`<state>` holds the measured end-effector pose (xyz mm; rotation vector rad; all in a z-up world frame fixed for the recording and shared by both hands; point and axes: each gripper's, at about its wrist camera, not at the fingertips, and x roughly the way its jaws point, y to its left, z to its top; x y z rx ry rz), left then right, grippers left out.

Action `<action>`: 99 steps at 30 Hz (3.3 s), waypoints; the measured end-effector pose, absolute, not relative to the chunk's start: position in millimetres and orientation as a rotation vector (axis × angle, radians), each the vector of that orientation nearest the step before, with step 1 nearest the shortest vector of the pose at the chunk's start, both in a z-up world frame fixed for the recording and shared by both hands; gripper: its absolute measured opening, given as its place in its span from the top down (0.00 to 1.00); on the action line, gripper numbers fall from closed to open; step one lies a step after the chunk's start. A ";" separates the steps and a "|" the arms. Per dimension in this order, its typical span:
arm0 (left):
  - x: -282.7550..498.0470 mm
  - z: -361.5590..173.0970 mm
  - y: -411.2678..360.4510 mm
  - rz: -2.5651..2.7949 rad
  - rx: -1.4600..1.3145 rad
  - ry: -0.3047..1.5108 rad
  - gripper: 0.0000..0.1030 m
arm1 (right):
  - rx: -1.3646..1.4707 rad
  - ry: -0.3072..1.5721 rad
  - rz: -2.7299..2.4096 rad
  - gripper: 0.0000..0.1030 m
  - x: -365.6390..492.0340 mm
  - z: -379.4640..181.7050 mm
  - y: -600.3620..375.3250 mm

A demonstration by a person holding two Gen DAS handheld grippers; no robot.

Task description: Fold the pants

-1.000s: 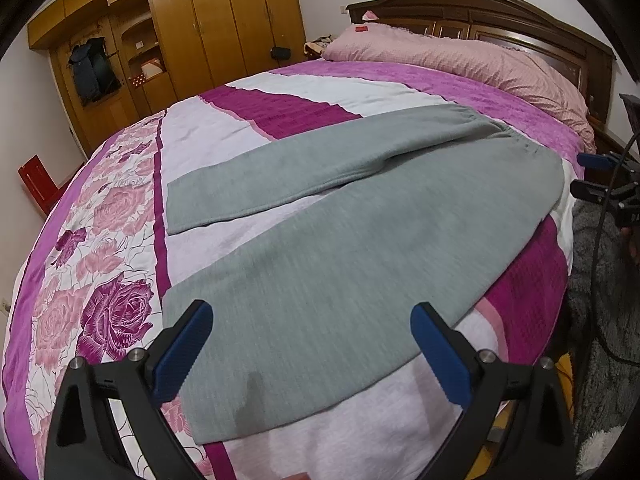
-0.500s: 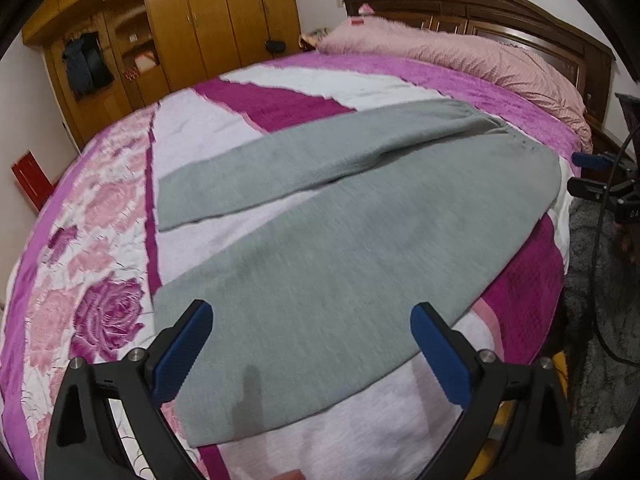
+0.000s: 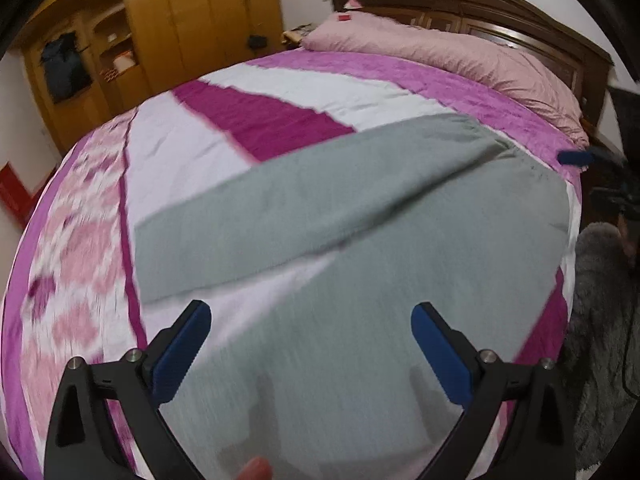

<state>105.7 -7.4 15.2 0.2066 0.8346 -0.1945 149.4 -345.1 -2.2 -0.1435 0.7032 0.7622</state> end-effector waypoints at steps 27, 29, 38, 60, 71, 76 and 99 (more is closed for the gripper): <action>378.7 -74.5 19.6 -0.332 0.244 1.001 0.01 | -0.642 0.973 0.898 0.40 455.4 -94.2 -274.1; 375.2 -71.5 17.8 -0.347 0.250 1.017 0.10 | -0.601 0.986 0.900 0.40 458.5 -95.1 -276.5; 367.0 -53.9 27.2 -0.500 0.235 1.087 0.88 | -0.597 1.094 0.978 0.72 463.5 -87.5 -279.7; 191.8 15.7 -25.6 -0.367 0.509 0.850 0.97 | -1.258 0.514 0.673 0.99 221.9 -31.8 -281.7; 85.0 20.0 -62.2 -0.425 0.575 0.848 0.97 | -1.469 0.391 0.579 0.99 118.5 -51.8 -313.4; 61.0 16.0 -69.4 -0.414 0.589 0.855 0.97 | -1.497 0.380 0.553 0.99 97.0 -57.8 -315.3; 14.7 -62.2 -105.7 -0.412 0.805 0.931 0.97 | -1.735 0.268 0.495 0.99 53.8 -148.5 -312.6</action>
